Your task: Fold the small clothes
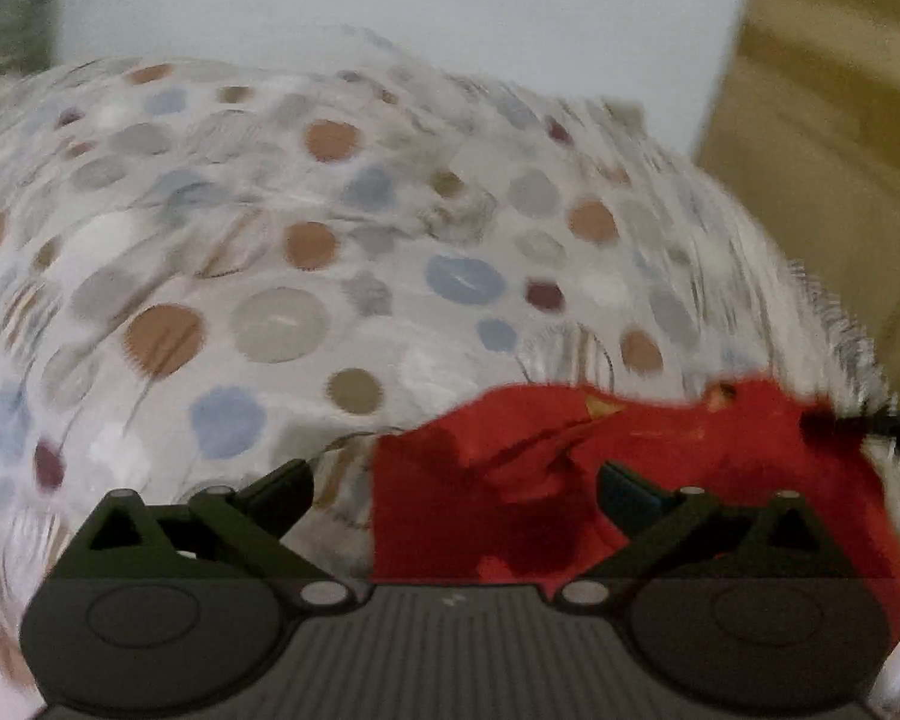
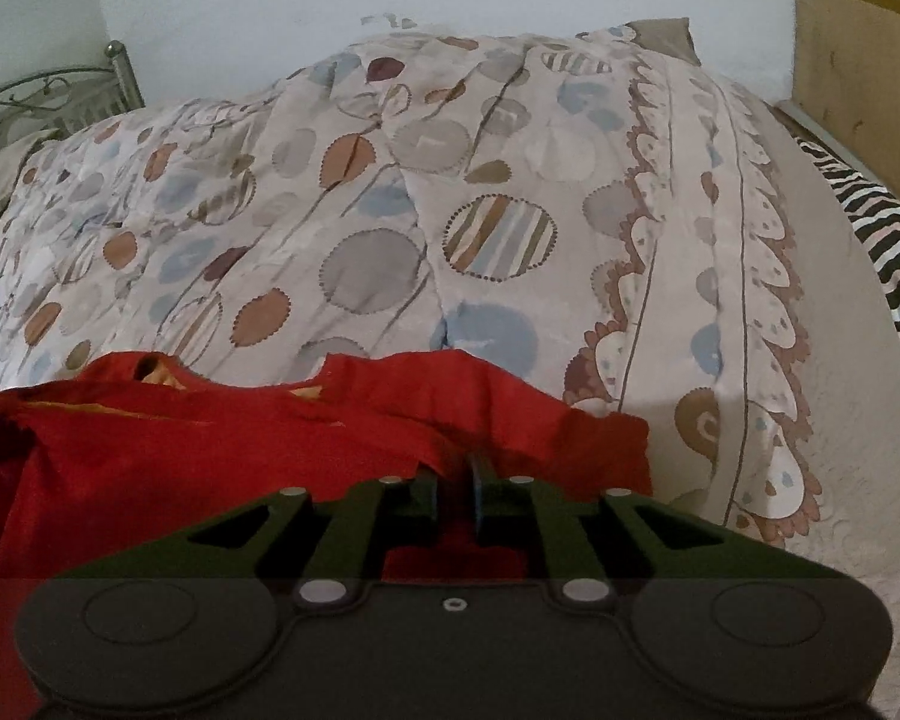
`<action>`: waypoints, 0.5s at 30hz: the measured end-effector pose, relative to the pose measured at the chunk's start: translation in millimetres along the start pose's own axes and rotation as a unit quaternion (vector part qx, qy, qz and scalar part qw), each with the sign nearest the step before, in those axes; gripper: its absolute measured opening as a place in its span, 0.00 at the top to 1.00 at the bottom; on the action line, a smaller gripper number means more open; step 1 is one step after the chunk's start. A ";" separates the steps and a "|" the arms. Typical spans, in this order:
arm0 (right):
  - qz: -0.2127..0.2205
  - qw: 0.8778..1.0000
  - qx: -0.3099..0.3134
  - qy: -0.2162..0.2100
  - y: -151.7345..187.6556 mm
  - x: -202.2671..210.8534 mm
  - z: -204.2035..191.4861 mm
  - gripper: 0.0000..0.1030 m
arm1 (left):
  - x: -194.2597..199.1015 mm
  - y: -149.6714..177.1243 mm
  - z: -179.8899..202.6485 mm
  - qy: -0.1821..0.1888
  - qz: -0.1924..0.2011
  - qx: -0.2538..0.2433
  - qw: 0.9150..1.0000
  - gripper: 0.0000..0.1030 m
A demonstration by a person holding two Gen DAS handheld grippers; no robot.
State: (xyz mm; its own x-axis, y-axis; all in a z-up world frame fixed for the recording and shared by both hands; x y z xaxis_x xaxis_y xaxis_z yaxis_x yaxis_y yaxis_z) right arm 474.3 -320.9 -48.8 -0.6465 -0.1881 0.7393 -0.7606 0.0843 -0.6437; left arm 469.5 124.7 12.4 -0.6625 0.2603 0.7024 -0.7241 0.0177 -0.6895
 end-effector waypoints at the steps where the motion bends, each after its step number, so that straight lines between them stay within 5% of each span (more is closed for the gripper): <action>1: 0.004 1.000 -0.004 -0.001 -0.4 0.4 1.0 0.81 | 8.0 6.2 -3.4 0.003 0.009 0.011 1.000 0.01; 3: 0.015 1.000 -0.008 -0.003 0.2 5.2 2.1 0.71 | 20.1 25.2 -4.0 0.017 0.016 0.010 1.000 0.01; 5: 0.028 1.000 -0.004 -0.007 3.1 14.4 1.7 0.43 | 30.5 48.6 2.0 0.029 0.019 -0.005 0.999 0.01; 8: 0.054 0.998 0.011 -0.017 11.2 32.3 2.4 0.15 | 40.1 86.6 21.0 0.047 0.027 -0.048 0.997 0.01; 13: 0.069 0.997 0.021 -0.034 26.3 53.7 9.4 0.10 | 44.3 127.3 54.7 0.018 0.051 -0.127 0.990 0.03; 15: 0.070 0.997 0.025 -0.029 29.6 53.3 9.7 0.10 | 43.6 137.4 65.6 0.004 0.057 -0.146 0.988 0.21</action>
State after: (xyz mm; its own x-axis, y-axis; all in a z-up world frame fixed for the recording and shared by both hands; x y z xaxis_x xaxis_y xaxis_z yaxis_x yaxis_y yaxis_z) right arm 417.9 -337.9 -30.4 -0.7403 -0.2349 0.6298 -0.6586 0.0659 -0.7496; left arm 328.5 75.2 -40.1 -0.7339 0.2847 0.6167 -0.5579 0.2655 -0.7863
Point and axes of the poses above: each gripper's, at about its wrist camera, not at the fingertips, and x roughly against the way its jaws point, z to its right, y to its underside, the point moved 2 cm from there along -x, roughly the way its jaws point, and after that the axes turned 2 degrees about -y, right-handed, at the moved point
